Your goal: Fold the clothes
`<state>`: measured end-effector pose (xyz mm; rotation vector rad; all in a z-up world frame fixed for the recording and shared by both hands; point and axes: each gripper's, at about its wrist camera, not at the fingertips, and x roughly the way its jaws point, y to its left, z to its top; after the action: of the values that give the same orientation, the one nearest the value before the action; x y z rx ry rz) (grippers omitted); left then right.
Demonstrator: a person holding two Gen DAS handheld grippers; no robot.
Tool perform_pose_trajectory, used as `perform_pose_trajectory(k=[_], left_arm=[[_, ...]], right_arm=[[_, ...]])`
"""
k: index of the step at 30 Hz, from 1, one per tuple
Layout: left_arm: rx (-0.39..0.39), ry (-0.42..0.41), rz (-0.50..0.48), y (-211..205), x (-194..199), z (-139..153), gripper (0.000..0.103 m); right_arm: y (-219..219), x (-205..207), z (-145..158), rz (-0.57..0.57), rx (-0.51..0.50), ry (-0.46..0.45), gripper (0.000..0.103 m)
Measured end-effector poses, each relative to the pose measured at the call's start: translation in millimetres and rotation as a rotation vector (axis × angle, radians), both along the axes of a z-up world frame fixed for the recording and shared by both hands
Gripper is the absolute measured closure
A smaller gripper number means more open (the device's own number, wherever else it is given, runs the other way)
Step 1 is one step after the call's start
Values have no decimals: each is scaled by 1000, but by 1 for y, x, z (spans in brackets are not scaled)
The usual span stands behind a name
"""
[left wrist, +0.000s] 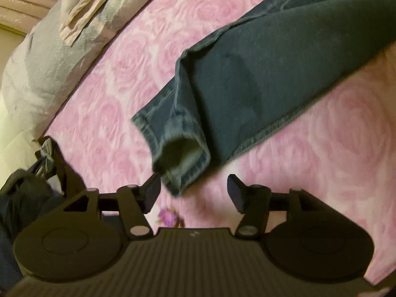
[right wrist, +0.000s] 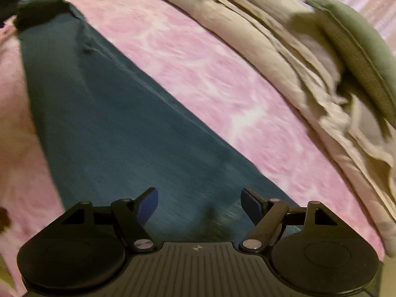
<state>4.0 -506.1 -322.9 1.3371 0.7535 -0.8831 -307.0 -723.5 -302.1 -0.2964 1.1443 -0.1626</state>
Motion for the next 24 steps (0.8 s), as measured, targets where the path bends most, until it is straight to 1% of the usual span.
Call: perform_pose_trajectory(k=[2, 4, 7, 8, 9, 10, 11, 12, 14, 15, 16, 17, 19, 20, 21, 23, 24], left_arm=[[-8, -32, -33, 4, 3, -1, 35], [-17, -53, -50, 1, 11, -5, 35], [-69, -5, -49, -9, 29, -11, 36], [-92, 27, -48, -12, 37, -13, 47], [-115, 74, -34, -15, 47, -13, 79], [-138, 123, -16, -18, 59, -13, 96], [-163, 152, 9, -20, 74, -11, 100], [-189, 174, 38, -21, 90, -10, 101], [-211, 206, 102, -22, 129, -11, 101], [-205, 212, 125, -20, 148, -12, 101], [-198, 206, 135, -17, 163, -14, 100], [-200, 193, 122, -12, 174, -13, 100], [-200, 176, -5, 0, 173, -11, 92], [-200, 168, -75, 6, 171, -10, 80], [-197, 162, -169, 14, 164, -12, 62], [-218, 176, -356, 33, 141, -13, 47], [-226, 170, -455, 41, 127, -14, 44]], right_arm=[[10, 8, 0, 17, 8, -10, 26], [18, 17, 3, 7, 21, -25, 26], [32, 31, 4, 3, 21, -26, 26], [39, 36, 4, 9, 9, -21, 26], [46, 41, 4, 15, -5, -16, 26], [52, 46, 4, 17, -26, -11, 26], [58, 51, 5, 16, -46, -8, 26], [64, 56, 6, 5, -62, -8, 26], [72, 66, 8, -40, -77, -12, 26], [78, 73, 9, -81, -77, -14, 26], [83, 79, 9, -119, -68, -18, 26], [90, 85, 8, -156, -50, -22, 26], [106, 96, 7, -224, -11, -31, 26], [114, 101, 7, -256, 11, -37, 26], [123, 105, 7, -286, 32, -42, 26], [141, 108, 3, -330, 69, -42, 26], [149, 109, 1, -345, 78, -40, 21]])
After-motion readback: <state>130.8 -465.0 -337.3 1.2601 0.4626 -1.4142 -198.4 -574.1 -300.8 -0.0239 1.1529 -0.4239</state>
